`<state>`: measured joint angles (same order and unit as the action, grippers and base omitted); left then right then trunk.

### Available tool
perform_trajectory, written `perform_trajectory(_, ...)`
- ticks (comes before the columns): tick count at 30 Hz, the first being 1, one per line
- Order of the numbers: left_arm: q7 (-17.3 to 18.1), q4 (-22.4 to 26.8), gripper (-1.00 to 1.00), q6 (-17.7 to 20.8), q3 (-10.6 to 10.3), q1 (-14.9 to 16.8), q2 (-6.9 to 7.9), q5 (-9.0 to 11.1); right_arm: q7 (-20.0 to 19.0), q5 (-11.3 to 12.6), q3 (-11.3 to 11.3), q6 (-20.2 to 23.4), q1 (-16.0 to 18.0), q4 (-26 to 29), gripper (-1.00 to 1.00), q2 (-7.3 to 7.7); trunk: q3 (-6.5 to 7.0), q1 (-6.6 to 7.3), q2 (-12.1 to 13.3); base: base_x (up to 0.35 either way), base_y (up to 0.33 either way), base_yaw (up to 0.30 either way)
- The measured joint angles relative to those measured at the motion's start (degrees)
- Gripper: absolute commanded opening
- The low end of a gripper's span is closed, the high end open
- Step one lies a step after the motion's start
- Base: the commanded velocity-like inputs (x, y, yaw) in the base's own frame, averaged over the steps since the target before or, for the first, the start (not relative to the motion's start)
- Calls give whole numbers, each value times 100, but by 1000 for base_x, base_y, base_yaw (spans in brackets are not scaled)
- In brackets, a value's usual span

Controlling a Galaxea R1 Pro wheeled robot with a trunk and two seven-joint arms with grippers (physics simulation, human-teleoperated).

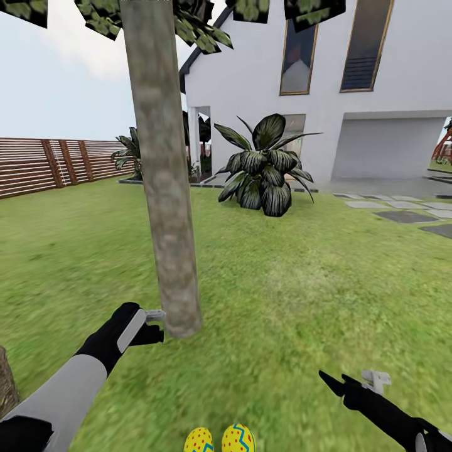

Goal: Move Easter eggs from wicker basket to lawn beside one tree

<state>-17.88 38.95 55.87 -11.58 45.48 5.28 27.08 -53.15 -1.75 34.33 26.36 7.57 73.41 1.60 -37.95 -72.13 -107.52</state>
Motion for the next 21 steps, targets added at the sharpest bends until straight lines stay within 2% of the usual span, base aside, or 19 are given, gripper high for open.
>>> perform_trajectory(8, -29, 1, 100, -1, -6, -6, -15, 2, -48, 12, 0, 16, -2, 235, 100, -3, 144, 176, 321, 0, 0, 0)
perform_trajectory(14, -48, 3, 100, -1, -6, -8, -30, 9, -88, 17, -57, 35, -1, 724, 100, -21, 251, 308, 562, 0, 0, 0)
perform_trajectory(21, -44, 1, 100, 0, 31, -8, -28, 16, -92, 16, -136, 33, -2, 830, 100, -57, 377, 461, 842, 0, 0, 0)
